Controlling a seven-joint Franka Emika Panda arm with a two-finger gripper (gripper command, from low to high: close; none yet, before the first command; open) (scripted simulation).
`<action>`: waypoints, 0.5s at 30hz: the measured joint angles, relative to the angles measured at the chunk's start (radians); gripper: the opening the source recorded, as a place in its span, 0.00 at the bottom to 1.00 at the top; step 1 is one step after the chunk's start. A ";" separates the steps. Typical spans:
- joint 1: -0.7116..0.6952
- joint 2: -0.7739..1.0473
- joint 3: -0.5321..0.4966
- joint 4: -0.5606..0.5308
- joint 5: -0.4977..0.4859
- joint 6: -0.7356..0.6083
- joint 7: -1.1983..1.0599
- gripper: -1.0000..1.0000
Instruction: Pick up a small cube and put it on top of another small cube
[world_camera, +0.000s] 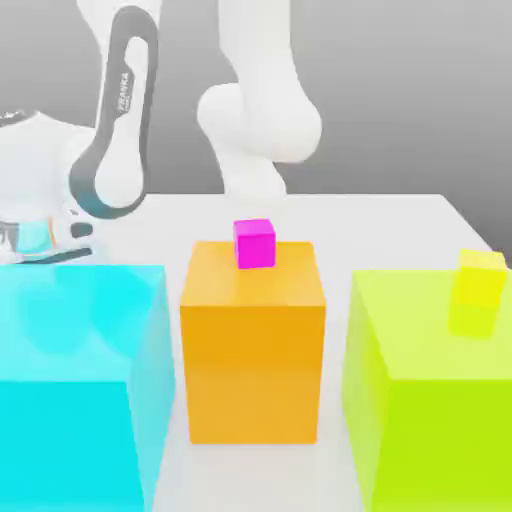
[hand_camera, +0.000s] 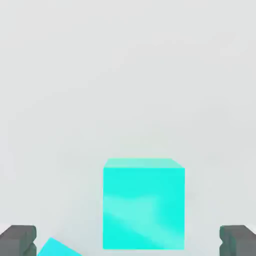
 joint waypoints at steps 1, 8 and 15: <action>-0.005 0.030 0.008 0.004 0.015 0.026 -0.009 0.50; -0.040 0.191 0.052 0.031 0.056 0.159 -0.041 0.00; -0.035 0.152 0.047 0.025 0.050 0.129 -0.035 0.00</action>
